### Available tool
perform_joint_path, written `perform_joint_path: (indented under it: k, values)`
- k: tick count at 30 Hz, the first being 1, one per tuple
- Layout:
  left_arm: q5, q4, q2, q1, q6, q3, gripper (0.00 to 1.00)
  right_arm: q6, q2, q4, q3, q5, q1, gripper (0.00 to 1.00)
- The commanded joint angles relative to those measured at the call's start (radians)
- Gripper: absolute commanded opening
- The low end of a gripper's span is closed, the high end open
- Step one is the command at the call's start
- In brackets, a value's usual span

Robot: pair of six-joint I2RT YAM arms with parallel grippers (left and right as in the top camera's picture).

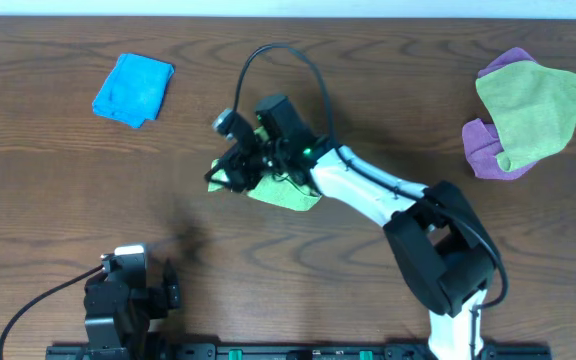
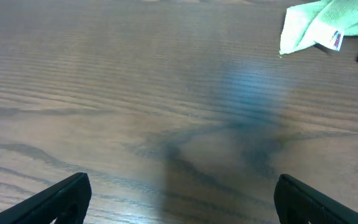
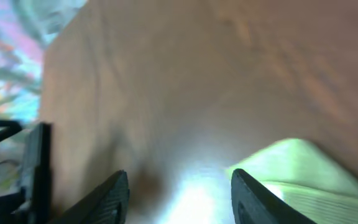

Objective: Fold the cloth

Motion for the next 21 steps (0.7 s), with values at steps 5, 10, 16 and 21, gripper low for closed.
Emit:
perform_joint_path:
  k: [5,10,16,21]
  values:
    - [0.0,-0.025,-0.006,-0.005,0.011,-0.006,0.95,0.085,-0.013,-0.011,0.066,0.174,-0.192,0.54]
    - [0.0,-0.025,-0.006,-0.005,0.011,-0.006,0.95,0.073,0.016,-0.111,0.066,0.174,-0.314,0.56]
    - [0.0,-0.025,-0.006,-0.005,0.011,-0.006,0.95,0.04,0.083,-0.137,0.066,0.094,-0.341,0.56]
    - [0.0,-0.025,-0.006,-0.005,0.011,-0.006,0.95,0.04,0.124,-0.137,0.066,0.094,-0.332,0.55]
